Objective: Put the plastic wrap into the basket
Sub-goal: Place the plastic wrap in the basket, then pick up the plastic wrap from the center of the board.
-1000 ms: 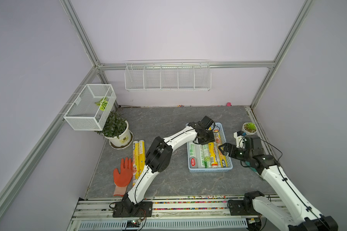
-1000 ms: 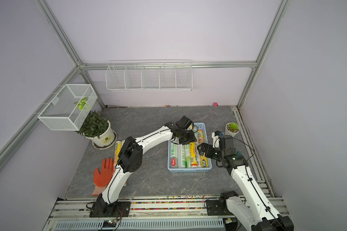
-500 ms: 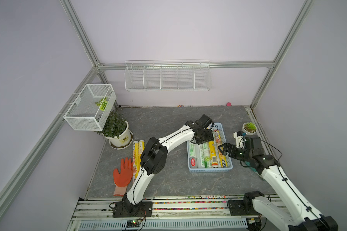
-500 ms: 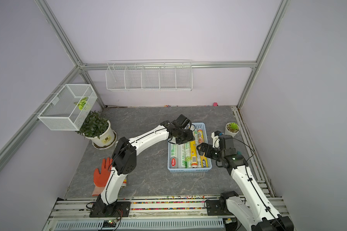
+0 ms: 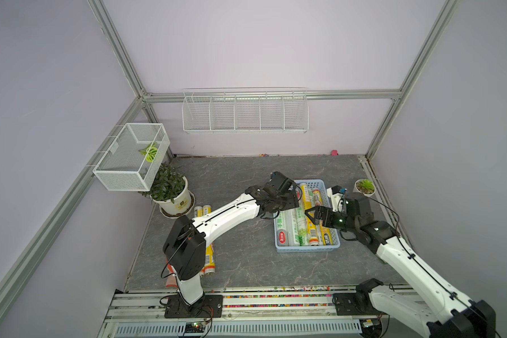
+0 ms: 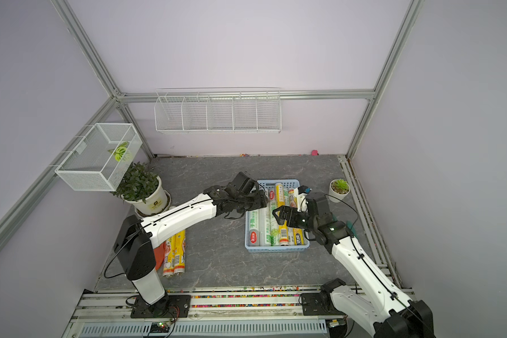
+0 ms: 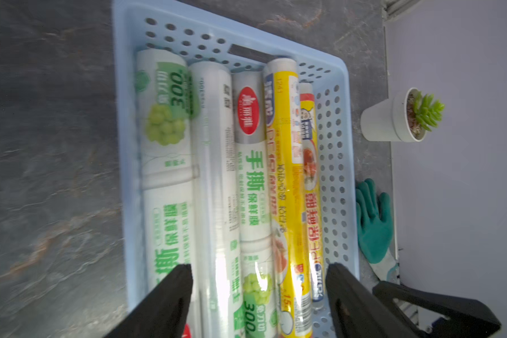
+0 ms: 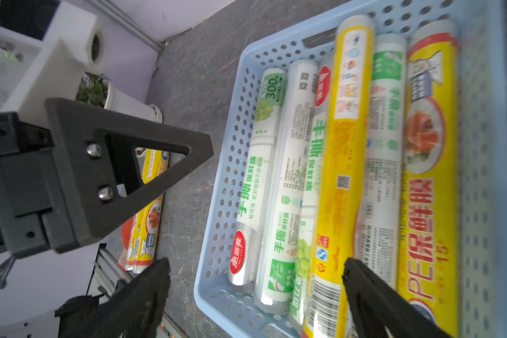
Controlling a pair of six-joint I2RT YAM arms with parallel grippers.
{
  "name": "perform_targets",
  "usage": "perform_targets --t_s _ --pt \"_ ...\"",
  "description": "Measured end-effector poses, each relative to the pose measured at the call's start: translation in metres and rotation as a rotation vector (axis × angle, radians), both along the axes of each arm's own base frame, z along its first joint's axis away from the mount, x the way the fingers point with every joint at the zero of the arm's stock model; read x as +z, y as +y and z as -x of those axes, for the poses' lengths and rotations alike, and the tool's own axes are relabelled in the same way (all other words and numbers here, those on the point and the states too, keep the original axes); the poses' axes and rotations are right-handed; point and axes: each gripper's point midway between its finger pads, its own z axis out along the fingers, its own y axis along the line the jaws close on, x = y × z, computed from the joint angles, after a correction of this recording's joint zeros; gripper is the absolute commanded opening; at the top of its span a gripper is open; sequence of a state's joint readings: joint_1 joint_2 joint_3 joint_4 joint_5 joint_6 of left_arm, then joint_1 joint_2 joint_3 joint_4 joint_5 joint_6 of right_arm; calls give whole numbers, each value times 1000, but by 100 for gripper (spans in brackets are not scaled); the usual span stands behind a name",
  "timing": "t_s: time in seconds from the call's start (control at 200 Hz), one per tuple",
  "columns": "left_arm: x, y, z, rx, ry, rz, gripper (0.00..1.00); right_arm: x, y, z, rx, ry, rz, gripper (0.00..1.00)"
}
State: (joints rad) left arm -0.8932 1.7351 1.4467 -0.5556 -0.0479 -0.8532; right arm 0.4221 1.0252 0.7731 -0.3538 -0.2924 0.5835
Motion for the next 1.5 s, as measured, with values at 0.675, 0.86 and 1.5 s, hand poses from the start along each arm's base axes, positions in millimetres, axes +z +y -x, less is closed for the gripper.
perform_targets --t_s 0.675,0.86,1.5 --pt "-19 260 18 522 -176 -80 89 0 162 -12 259 -80 200 98" --pt "-39 309 18 649 -114 -88 88 -13 185 -12 296 -58 225 98" --pt "-107 330 33 658 147 -78 79 -43 223 -4 382 22 276 98"
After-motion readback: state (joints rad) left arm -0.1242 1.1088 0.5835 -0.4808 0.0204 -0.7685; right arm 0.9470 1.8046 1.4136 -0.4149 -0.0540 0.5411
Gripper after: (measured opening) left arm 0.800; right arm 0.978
